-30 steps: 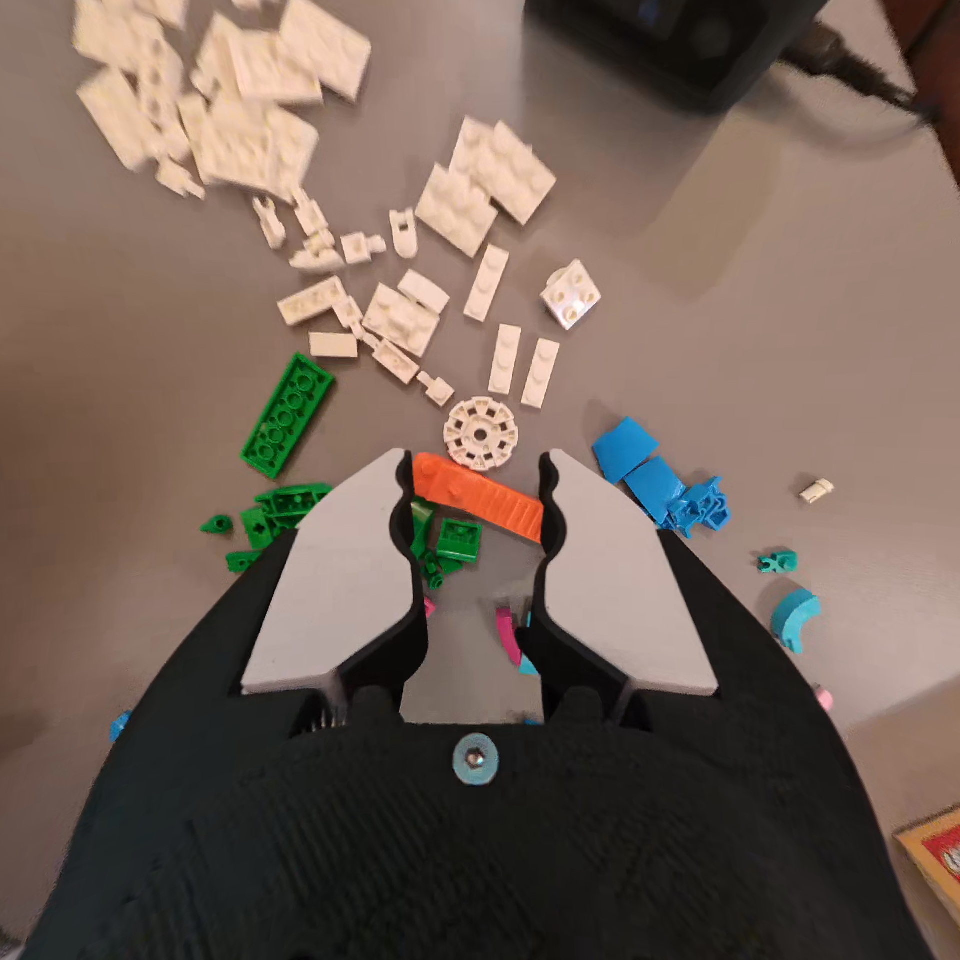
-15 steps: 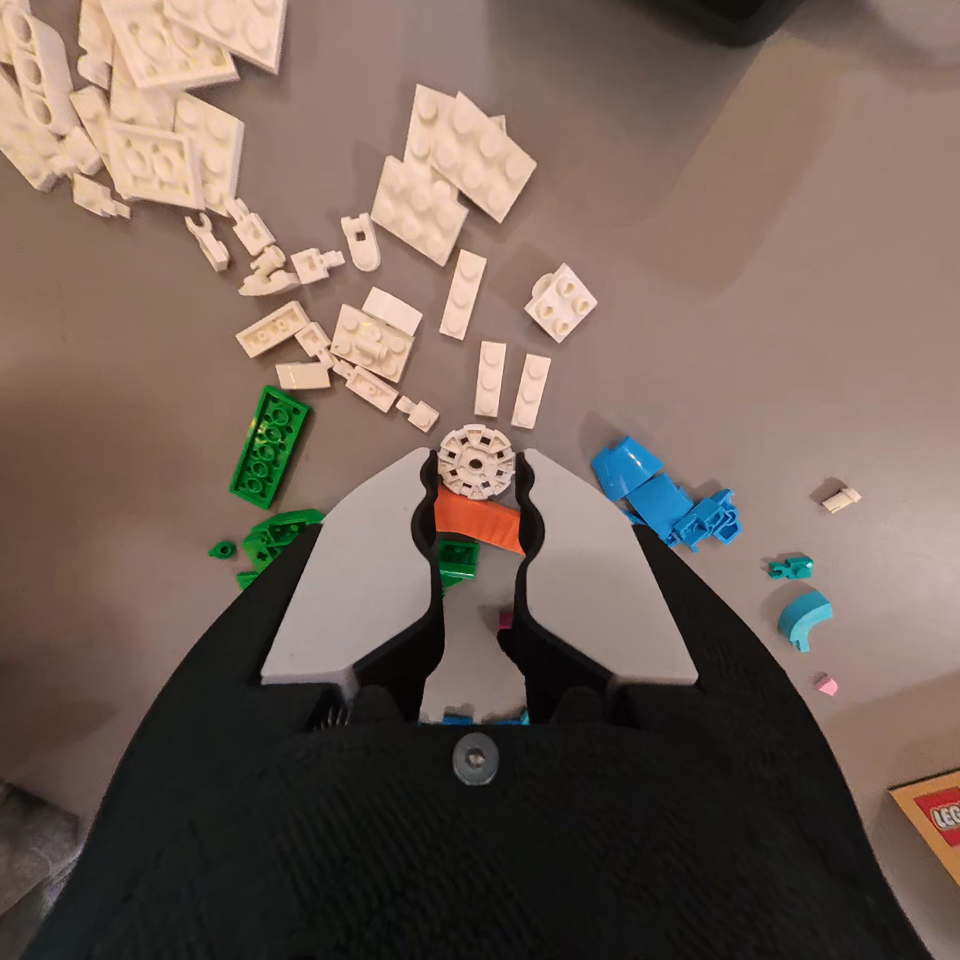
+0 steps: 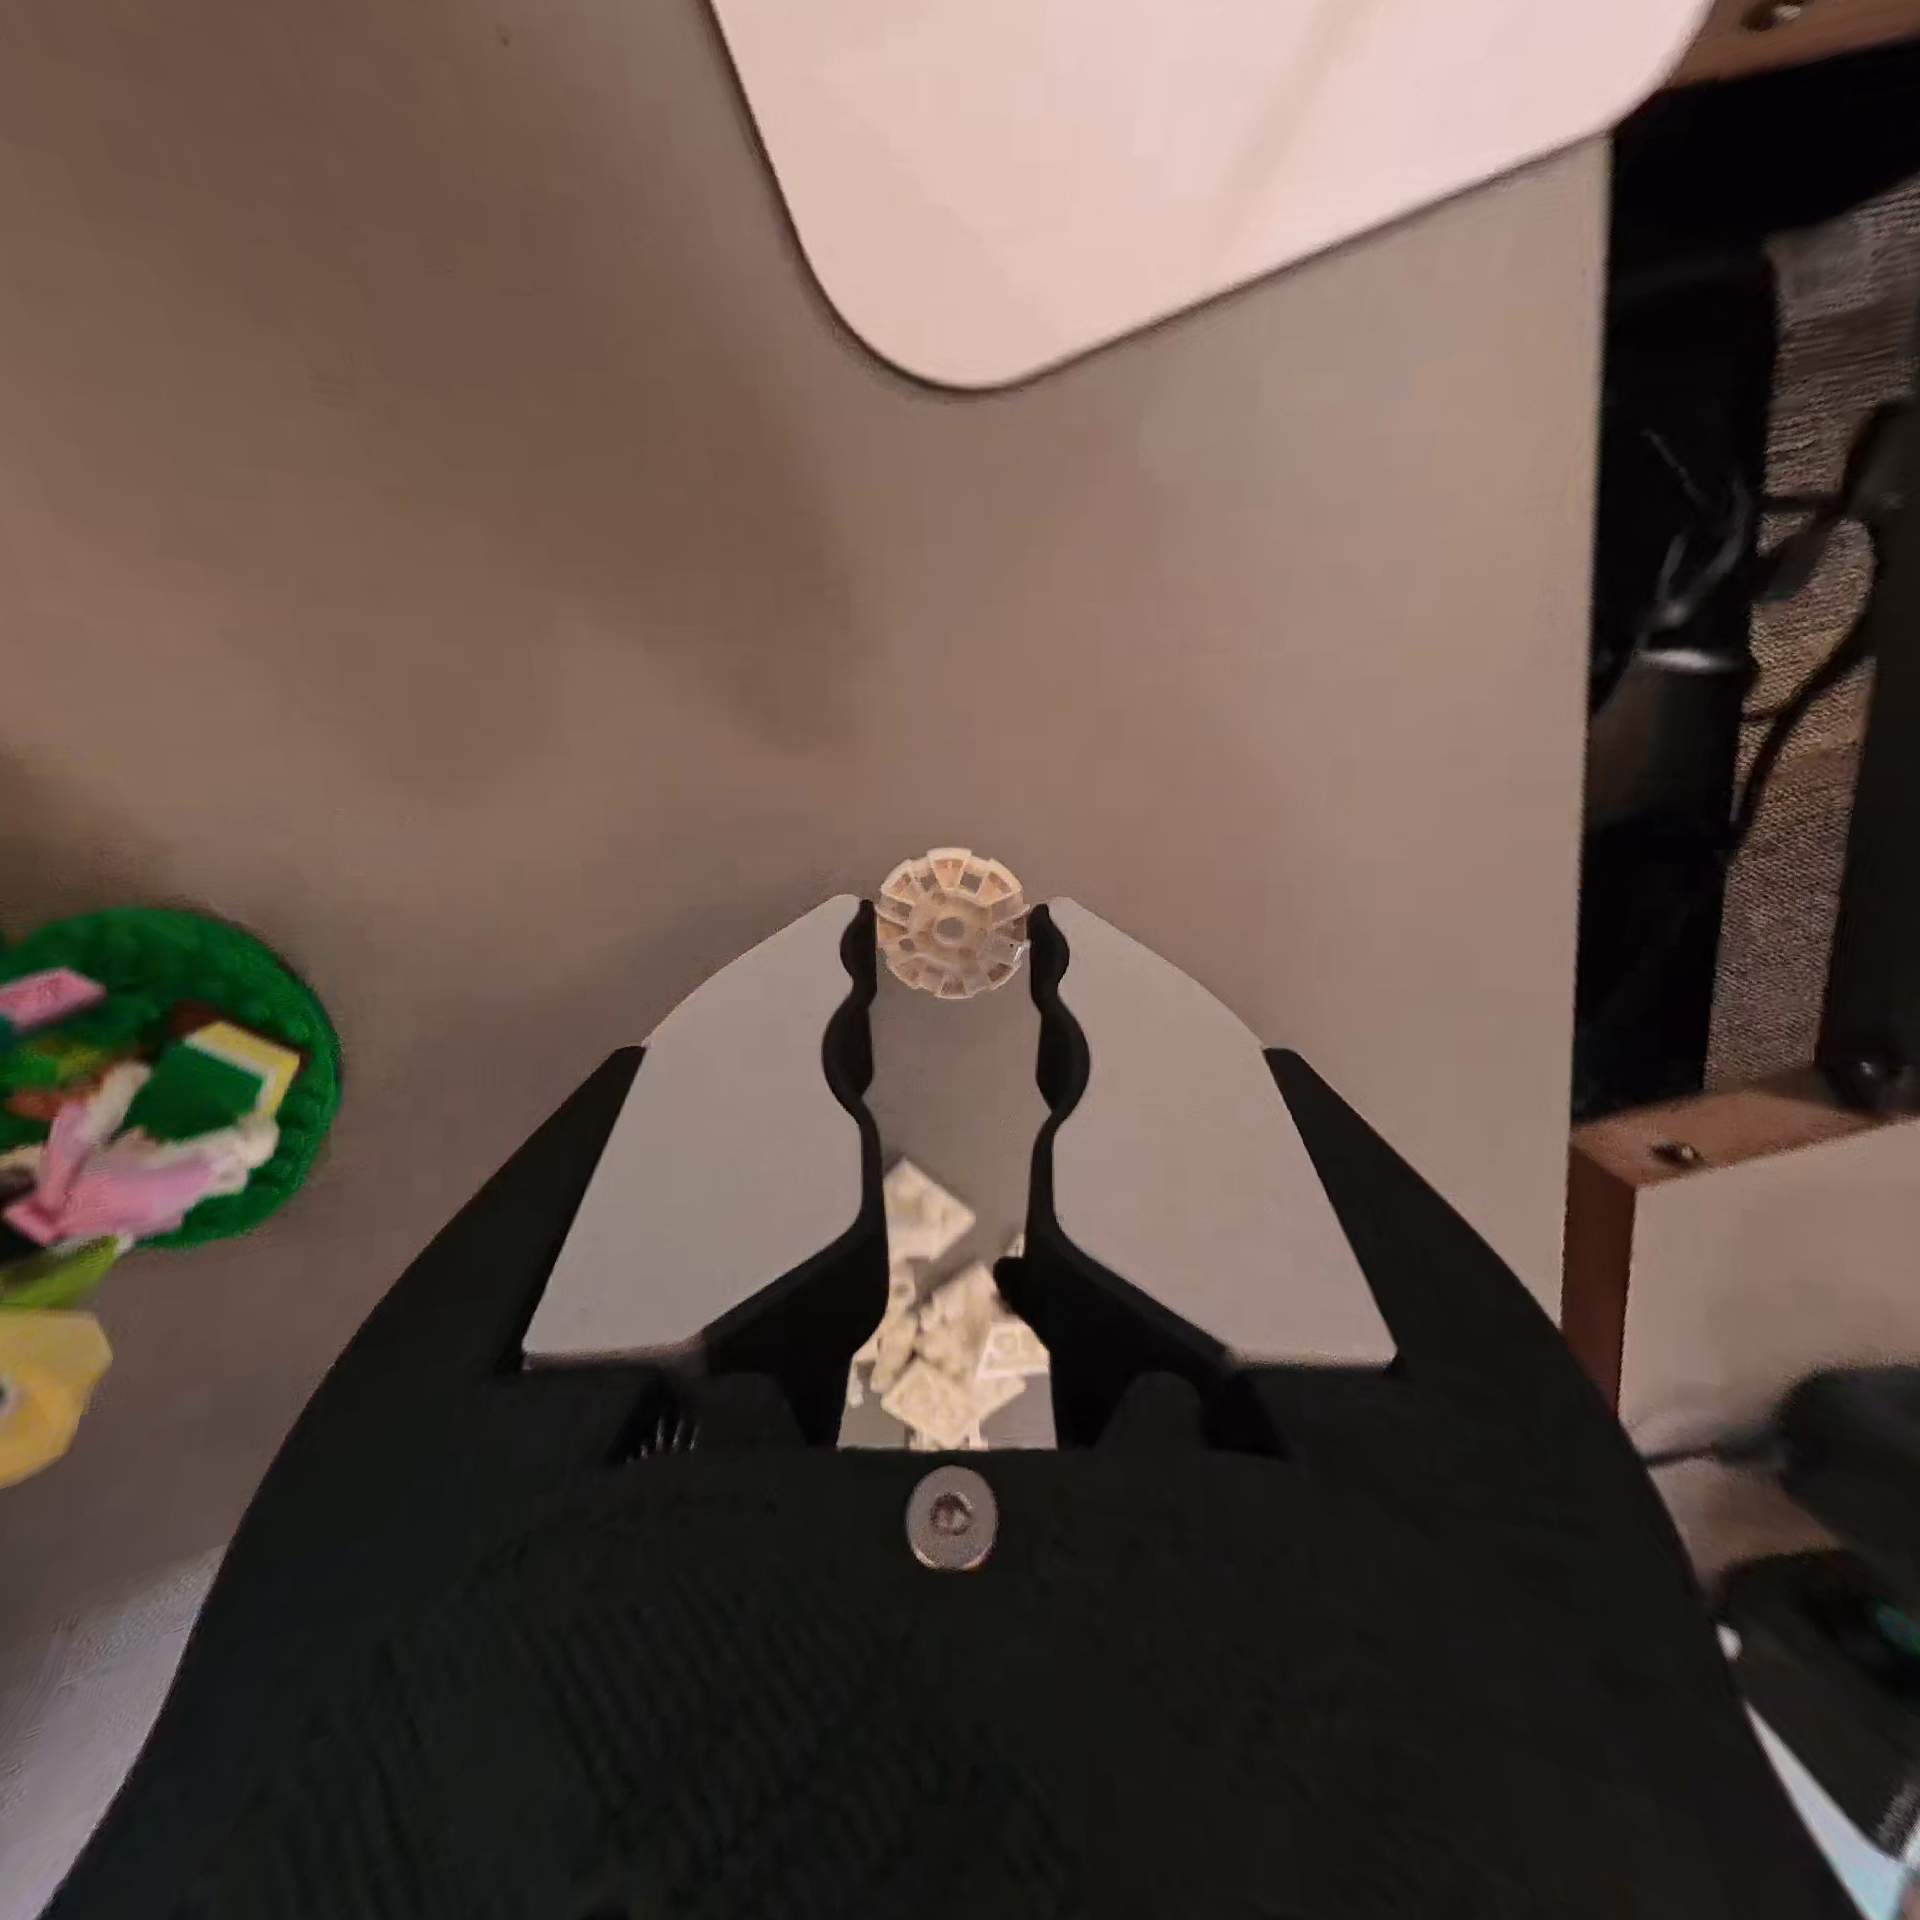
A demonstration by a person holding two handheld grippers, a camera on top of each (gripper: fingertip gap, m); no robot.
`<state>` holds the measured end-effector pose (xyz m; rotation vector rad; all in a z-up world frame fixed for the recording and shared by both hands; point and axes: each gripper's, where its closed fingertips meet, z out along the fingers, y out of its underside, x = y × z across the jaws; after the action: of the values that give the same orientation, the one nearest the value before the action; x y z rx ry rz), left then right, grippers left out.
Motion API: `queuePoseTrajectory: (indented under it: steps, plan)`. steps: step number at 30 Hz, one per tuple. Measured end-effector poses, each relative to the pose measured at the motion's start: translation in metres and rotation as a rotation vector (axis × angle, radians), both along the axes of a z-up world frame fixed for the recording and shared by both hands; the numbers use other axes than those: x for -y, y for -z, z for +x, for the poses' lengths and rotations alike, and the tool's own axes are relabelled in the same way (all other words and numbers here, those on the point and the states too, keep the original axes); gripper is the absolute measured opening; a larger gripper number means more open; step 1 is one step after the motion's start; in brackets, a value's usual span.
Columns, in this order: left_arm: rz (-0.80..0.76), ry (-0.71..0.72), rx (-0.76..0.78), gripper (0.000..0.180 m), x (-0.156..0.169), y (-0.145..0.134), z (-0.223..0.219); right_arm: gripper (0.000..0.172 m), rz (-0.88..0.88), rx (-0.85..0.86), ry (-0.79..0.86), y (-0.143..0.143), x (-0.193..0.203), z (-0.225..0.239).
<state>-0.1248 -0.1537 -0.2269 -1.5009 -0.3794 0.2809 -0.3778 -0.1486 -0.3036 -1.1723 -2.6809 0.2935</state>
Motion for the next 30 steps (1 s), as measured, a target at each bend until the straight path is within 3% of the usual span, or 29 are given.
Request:
queuePoseTrajectory:
  steps: [4, 13, 18, 25, 30]
  plan:
    - [0.002, 0.008, -0.002, 0.038, -0.002, -0.001, 0.001, 0.027, 0.059, 0.052, -0.039, 0.014, 0.017, -0.008]
    - [0.005, 0.014, 0.004, 0.038, -0.003, 0.000, -0.004, 0.027, 0.102, 0.078, -0.046, 0.027, 0.013, -0.010]
    - [0.005, 0.018, 0.013, 0.038, -0.005, 0.001, -0.006, 0.050, 0.107, 0.077, -0.089, 0.005, -0.017, 0.007]
    - [0.006, 0.033, 0.018, 0.038, -0.006, 0.004, -0.004, 0.045, -0.011, 0.121, -0.449, 0.011, -0.042, 0.072]
    - [0.006, 0.039, 0.026, 0.038, -0.006, 0.005, -0.003, 0.039, 0.062, 0.133, -0.501, 0.026, -0.054, 0.083]
